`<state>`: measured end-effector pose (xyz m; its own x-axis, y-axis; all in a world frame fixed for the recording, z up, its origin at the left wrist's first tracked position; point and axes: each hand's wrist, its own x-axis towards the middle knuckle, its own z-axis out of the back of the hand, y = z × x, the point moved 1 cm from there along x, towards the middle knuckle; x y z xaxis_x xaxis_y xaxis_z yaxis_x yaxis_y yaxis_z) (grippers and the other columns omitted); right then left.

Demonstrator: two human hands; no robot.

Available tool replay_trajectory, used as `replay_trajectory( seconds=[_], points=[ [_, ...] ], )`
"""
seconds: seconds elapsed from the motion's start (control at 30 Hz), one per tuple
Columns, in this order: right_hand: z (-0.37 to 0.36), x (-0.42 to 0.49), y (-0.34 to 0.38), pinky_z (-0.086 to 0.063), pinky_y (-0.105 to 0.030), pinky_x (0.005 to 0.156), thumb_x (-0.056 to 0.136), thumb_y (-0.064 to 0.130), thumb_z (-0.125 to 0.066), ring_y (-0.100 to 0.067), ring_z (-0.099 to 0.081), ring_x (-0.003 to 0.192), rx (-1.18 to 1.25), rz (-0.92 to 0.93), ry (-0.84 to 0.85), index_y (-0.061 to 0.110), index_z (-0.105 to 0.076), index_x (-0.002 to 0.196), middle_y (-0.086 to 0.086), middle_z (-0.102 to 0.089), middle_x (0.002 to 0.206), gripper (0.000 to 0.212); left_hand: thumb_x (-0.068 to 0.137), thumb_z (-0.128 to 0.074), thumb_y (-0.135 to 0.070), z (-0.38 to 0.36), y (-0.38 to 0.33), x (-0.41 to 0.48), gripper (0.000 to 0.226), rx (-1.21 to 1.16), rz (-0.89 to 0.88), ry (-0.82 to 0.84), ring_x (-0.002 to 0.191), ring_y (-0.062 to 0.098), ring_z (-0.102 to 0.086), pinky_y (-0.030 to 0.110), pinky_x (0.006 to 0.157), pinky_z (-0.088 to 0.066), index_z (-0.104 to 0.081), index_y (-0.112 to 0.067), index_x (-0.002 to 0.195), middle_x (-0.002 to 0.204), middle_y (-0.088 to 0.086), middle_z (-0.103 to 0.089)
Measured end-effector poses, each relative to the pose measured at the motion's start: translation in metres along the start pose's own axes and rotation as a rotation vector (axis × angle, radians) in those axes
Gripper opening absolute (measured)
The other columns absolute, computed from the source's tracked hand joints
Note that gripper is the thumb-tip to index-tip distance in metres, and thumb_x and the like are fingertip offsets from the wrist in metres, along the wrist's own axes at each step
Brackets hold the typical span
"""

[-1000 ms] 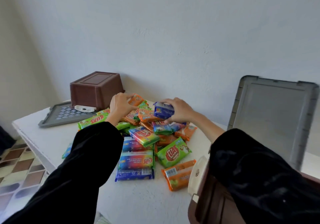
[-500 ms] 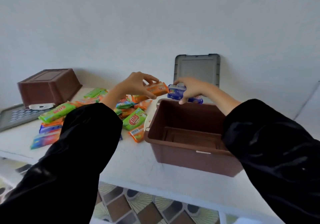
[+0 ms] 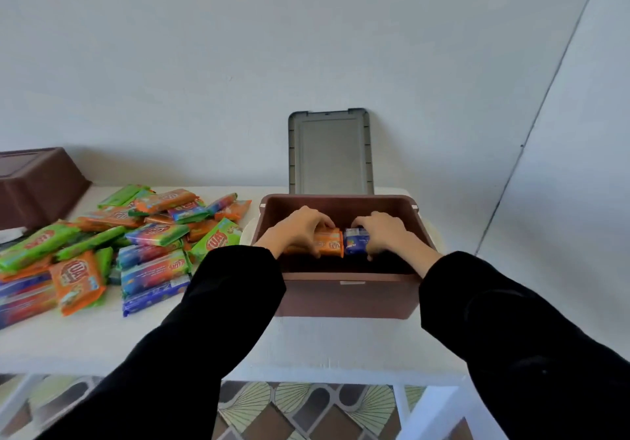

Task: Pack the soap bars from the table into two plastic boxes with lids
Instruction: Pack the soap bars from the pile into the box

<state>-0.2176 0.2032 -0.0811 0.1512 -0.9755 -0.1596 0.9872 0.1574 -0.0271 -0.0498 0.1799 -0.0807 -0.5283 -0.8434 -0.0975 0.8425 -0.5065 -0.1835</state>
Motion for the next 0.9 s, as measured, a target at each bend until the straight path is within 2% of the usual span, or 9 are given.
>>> replay_trajectory(
  seconds=[0.17,0.33,0.47,0.53,0.63,0.77,0.83,0.9],
  points=[
    [-0.013,0.006,-0.002,-0.044,-0.039,0.092,0.068,0.026,-0.079,-0.03,-0.047,0.119,-0.021,0.055,0.055,0.024,-0.038,0.135,-0.011,-0.047,0.13,0.079,0.066,-0.081,-0.025,-0.025,0.01,0.01,0.071,0.029,0.007,0.08,0.115,0.021,-0.052,0.032,0.098,-0.042,-0.049,-0.017,0.13,0.127,0.006,-0.055],
    [-0.016,0.007,0.004,-0.044,-0.039,0.093,0.066,0.026,-0.081,-0.032,-0.048,0.119,-0.123,0.087,0.081,0.018,-0.037,0.137,-0.014,-0.046,0.129,0.084,0.072,-0.076,-0.023,-0.027,0.008,0.014,0.061,0.198,-0.037,0.111,0.117,0.024,-0.049,0.033,0.094,-0.041,-0.054,-0.019,0.128,0.127,0.007,-0.053],
    [-0.013,0.006,0.005,-0.046,-0.037,0.089,0.07,0.034,-0.078,-0.028,-0.051,0.115,-0.033,0.076,0.068,0.019,-0.051,0.126,-0.01,-0.052,0.126,0.064,0.074,-0.074,-0.018,-0.025,0.013,0.009,0.054,0.08,-0.04,0.104,0.115,0.023,-0.053,0.033,0.098,-0.044,-0.057,-0.016,0.125,0.126,0.007,-0.059],
    [-0.004,0.004,0.007,-0.047,-0.036,0.086,0.075,0.039,-0.073,-0.024,-0.055,0.111,0.091,0.067,0.017,0.02,-0.057,0.121,-0.006,-0.058,0.122,0.052,0.078,-0.072,-0.018,-0.012,0.015,-0.001,0.043,-0.112,-0.041,-0.043,0.105,0.02,-0.06,0.028,0.092,-0.047,-0.062,-0.011,0.119,0.117,0.01,-0.065],
    [0.026,0.0,0.026,-0.045,-0.032,0.085,0.081,0.033,-0.068,-0.021,-0.059,0.101,0.324,0.075,-0.116,0.019,-0.061,0.114,-0.007,-0.063,0.114,0.037,0.082,-0.067,-0.012,0.028,0.02,-0.034,0.027,-0.427,-0.03,-0.337,0.082,0.013,-0.062,0.011,0.075,-0.047,-0.067,-0.005,0.108,0.099,0.015,-0.07],
    [0.06,0.0,0.097,-0.043,-0.031,0.082,0.083,0.024,-0.065,-0.023,-0.058,0.099,0.439,0.223,-0.349,0.017,-0.062,0.112,-0.01,-0.064,0.108,0.03,0.084,-0.061,-0.004,0.068,0.062,-0.104,0.017,-0.481,0.045,-0.694,0.076,0.012,-0.062,0.003,0.07,-0.045,-0.069,-0.005,0.099,0.092,0.01,-0.071],
    [0.064,0.001,0.146,-0.041,-0.029,0.078,0.082,0.022,-0.064,-0.023,-0.058,0.096,0.489,0.341,-0.368,0.018,-0.062,0.113,-0.01,-0.062,0.107,0.031,0.084,-0.06,-0.004,0.071,0.098,-0.143,0.017,-0.476,0.164,-0.79,0.077,0.011,-0.061,0.005,0.072,-0.048,-0.069,-0.007,0.098,0.094,0.009,-0.07],
    [0.06,0.005,0.196,-0.04,-0.028,0.078,0.082,0.02,-0.064,-0.023,-0.058,0.098,0.509,0.454,-0.32,0.018,-0.061,0.116,-0.011,-0.061,0.11,0.034,0.083,-0.061,-0.006,0.063,0.136,-0.181,0.016,-0.449,0.349,-0.812,0.081,0.013,-0.062,0.022,0.08,-0.053,-0.069,-0.008,0.097,0.096,0.009,-0.07]
  ],
)
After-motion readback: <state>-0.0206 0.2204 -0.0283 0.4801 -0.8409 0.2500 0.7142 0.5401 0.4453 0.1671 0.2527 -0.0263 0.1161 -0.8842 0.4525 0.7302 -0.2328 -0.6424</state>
